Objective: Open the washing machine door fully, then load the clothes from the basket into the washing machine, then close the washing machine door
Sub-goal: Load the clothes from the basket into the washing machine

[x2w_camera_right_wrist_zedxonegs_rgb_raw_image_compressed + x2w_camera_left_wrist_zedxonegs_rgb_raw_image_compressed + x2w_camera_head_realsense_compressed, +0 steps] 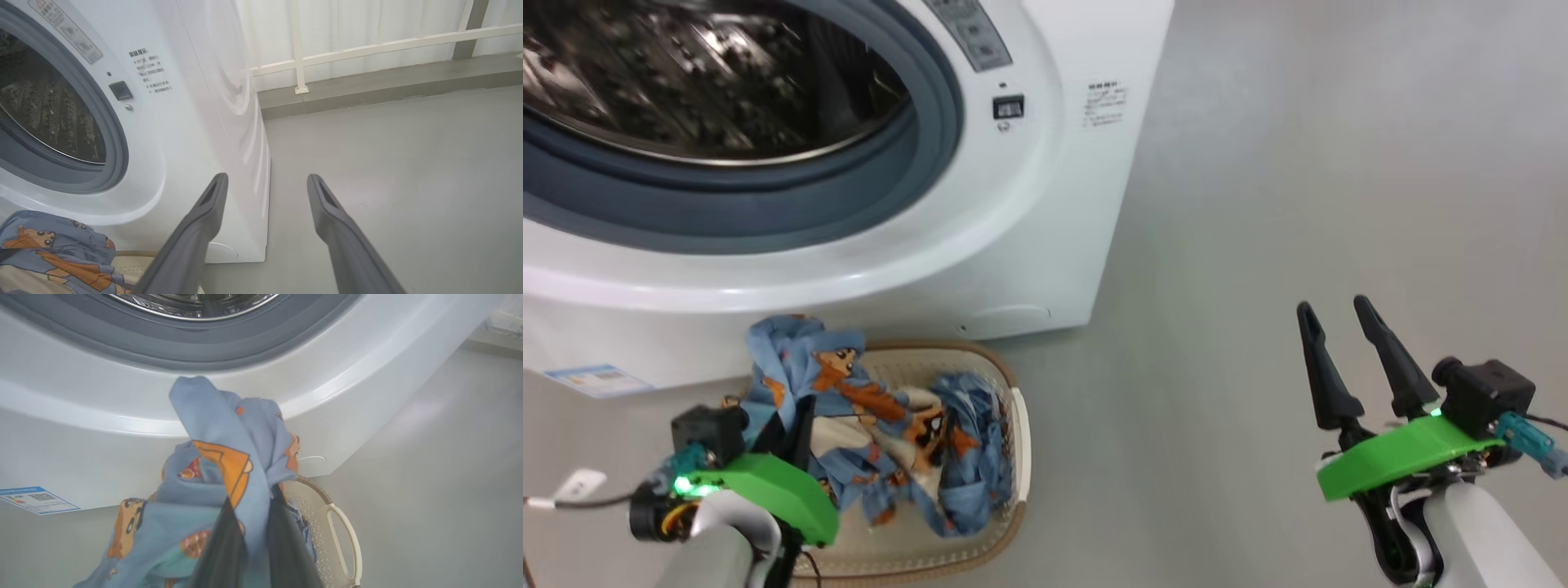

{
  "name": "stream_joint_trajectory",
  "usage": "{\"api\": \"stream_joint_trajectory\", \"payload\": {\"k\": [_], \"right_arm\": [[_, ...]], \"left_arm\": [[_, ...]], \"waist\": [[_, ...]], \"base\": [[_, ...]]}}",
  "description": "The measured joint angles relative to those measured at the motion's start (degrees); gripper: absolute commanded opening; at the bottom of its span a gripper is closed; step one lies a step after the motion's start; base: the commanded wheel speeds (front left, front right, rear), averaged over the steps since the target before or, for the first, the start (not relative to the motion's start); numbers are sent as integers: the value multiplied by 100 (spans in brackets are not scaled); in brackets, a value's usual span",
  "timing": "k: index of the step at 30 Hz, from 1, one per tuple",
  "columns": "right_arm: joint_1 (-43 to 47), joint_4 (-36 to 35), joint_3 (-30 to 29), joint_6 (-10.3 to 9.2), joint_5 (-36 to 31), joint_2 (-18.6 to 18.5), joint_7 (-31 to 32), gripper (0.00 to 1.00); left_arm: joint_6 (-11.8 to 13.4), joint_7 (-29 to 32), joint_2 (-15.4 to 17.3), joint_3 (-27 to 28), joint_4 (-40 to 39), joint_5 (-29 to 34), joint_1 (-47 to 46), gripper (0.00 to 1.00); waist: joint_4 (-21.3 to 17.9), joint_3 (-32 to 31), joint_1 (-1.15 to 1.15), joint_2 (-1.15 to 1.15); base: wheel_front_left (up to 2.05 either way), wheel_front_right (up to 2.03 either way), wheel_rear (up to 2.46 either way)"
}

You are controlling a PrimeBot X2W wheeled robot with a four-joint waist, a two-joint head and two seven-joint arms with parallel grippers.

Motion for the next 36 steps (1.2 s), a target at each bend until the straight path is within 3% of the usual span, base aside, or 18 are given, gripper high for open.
{"api": "stream_joint_trajectory", "payload": {"k": [11, 22, 36], "right_arm": [[371, 105, 27, 1, 203, -213, 0, 100], [593, 124, 43, 1, 292, -370, 0, 100], [677, 124, 66, 1, 296, -377, 0, 100]], "left_arm": [[94, 0, -236, 337, -1590, 31, 1032, 0], [459, 102, -203, 476, -3028, 7, 1789, 0], [735, 370, -75, 499, -3772, -132, 2206, 0]], "waist": [[179, -755, 0, 0], [276, -1157, 1, 0], [261, -1197, 1, 0]], "base": [[0, 0, 0], [0, 0, 0], [0, 0, 0]]}}
